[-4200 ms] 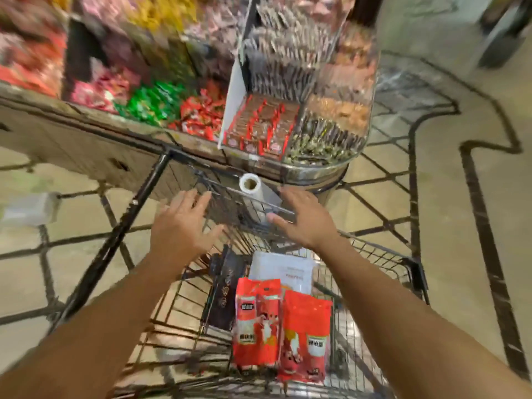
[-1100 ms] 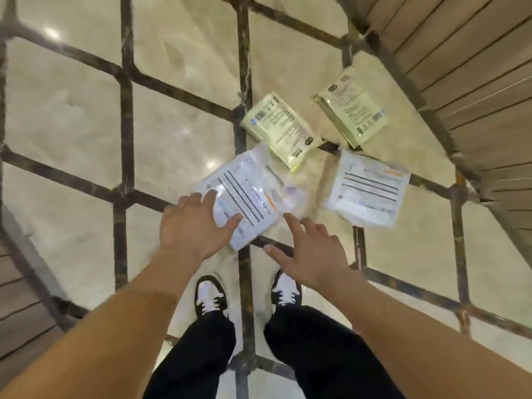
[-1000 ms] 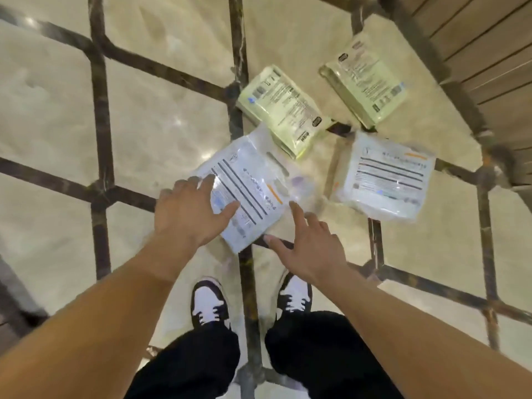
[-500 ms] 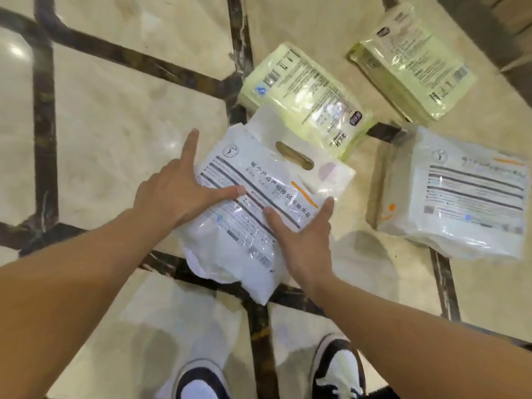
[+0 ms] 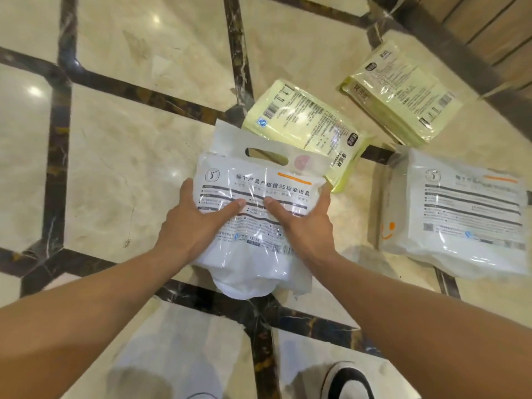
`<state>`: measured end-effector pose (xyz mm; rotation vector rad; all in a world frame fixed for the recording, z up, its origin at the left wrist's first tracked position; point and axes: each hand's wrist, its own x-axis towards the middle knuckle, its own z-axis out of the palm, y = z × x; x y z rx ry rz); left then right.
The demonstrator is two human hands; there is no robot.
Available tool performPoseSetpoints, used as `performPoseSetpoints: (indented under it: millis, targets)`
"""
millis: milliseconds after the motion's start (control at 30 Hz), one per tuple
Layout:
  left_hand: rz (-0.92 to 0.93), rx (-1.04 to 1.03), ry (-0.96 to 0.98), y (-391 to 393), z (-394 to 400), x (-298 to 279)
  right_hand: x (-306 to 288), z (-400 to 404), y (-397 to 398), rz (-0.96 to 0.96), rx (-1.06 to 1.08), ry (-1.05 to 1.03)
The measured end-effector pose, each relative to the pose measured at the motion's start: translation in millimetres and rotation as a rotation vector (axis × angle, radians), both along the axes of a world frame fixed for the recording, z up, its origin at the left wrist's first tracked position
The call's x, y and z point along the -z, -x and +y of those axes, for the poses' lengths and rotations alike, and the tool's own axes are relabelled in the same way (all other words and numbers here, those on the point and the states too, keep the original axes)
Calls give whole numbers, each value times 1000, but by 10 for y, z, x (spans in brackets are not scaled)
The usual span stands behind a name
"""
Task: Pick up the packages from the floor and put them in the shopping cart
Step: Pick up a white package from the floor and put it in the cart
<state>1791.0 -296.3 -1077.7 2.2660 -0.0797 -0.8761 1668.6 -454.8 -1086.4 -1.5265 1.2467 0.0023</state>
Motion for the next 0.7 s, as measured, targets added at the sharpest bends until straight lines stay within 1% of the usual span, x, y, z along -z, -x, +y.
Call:
performPoseSetpoints:
  millis: [100,200,300,367,433,533,700]
  targets:
    - [-42,10,3,38,-35,-52,-10,-36,17,13,-31,27]
    - [-78,-44,3,57,-1,-212,-159,-32,-49,12,-108,34]
    - [-115,-116,39,111,88,-600,-541,-18,-89,-18,-154,51]
    - [-136,-113,45,196,120,-999,-929,-25,-1,-44,-164,74]
    - [-145,-88,46,266,112,-1516,-1460,-77,106,-59,-177,71]
    - [-152,-43,68,299,-22,-2469,-2465,-263,200,-74,-180,82]
    - [-227,-16,138,250,-432,-4523,-4497,-653,187,-145,-136,172]
